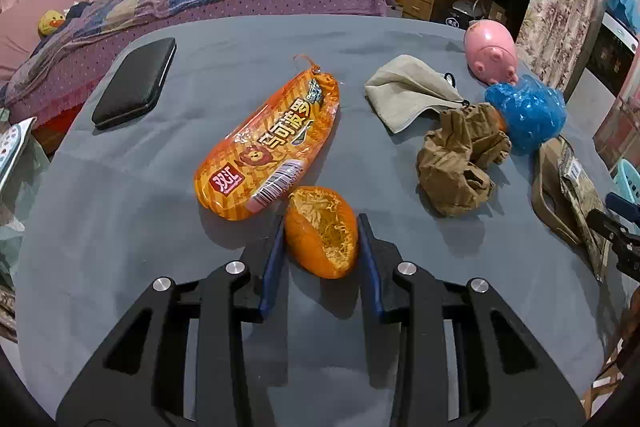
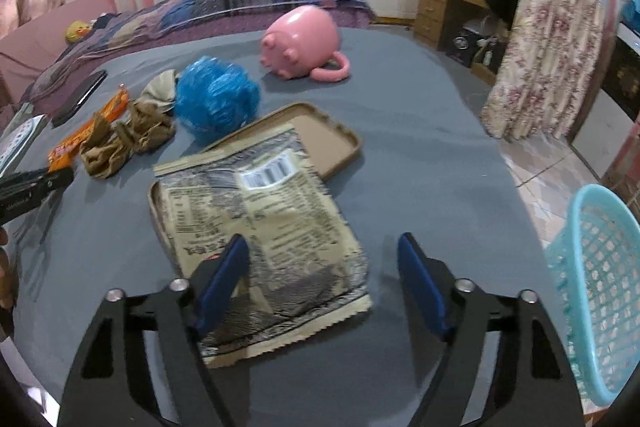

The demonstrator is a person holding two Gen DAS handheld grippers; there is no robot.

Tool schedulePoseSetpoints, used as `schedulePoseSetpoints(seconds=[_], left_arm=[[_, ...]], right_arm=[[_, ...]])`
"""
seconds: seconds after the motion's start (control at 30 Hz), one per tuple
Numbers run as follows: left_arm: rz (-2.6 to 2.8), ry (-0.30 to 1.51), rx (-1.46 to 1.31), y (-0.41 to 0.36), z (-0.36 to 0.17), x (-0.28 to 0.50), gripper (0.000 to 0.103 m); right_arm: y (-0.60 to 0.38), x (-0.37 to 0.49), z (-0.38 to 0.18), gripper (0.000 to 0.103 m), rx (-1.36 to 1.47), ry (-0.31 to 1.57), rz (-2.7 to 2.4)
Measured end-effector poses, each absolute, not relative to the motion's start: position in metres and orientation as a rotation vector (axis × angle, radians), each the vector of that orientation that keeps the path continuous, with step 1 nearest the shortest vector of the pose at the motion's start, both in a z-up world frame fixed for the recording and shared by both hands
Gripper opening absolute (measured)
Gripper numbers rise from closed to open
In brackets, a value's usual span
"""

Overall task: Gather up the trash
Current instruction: 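Grasp the orange peel with the left tool while the right tool grasps the printed snack wrapper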

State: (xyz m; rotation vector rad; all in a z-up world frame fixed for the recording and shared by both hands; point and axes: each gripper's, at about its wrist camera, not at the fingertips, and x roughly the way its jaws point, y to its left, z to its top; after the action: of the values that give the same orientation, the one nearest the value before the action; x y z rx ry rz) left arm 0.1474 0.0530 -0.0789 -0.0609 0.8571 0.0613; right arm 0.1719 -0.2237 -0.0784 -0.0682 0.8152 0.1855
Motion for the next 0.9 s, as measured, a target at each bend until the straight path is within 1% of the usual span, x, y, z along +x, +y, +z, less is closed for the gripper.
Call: schedulePoseSetpoints(seconds=[0.03, 0.07, 0.13, 0.17, 0.2, 0.23, 0.3, 0.47, 0.67, 0.9], left_arm=[[0.061, 0.855, -0.056, 0.053, -0.078, 0.146, 0.033], [0.061, 0.852, -0.051, 0.052, -0.077, 0.145, 0.033], [0.06, 0.847, -0.041, 0.048, -0.075, 0.144, 0.033], [0.058, 0.844, -0.037, 0.046, -0.074, 0.144, 0.033], [0.057, 0.838, -0.031, 0.043, -0.072, 0.143, 0.033], [0.056, 0.833, -0.028, 0.041, -0.07, 0.142, 0.033], [0.056, 0.82, -0.02, 0.038, -0.066, 0.141, 0.033], [0.053, 0.8, -0.012, 0.031, -0.056, 0.139, 0.033], [0.051, 0.762, 0.019, 0.02, -0.04, 0.134, 0.033], [0.039, 0.738, 0.022, 0.009, -0.03, 0.132, 0.033]], right_arm=[[-0.223, 0.172, -0.078, 0.063, -0.064, 0.818, 0.203], [-0.223, 0.171, -0.077, 0.053, -0.058, 0.823, 0.224], [-0.223, 0.169, -0.076, 0.039, -0.07, 0.824, 0.225], [-0.223, 0.17, -0.076, 0.025, -0.071, 0.827, 0.227], [-0.224, 0.17, -0.076, 0.019, -0.068, 0.833, 0.226], [-0.226, 0.17, -0.076, 0.017, -0.066, 0.833, 0.225], [-0.227, 0.169, -0.076, 0.008, -0.072, 0.835, 0.222], [-0.237, 0.168, -0.07, 0.006, -0.069, 0.818, 0.199], [-0.274, 0.16, -0.056, 0.006, -0.009, 0.776, 0.15], [-0.304, 0.153, -0.047, 0.006, -0.006, 0.753, 0.103]])
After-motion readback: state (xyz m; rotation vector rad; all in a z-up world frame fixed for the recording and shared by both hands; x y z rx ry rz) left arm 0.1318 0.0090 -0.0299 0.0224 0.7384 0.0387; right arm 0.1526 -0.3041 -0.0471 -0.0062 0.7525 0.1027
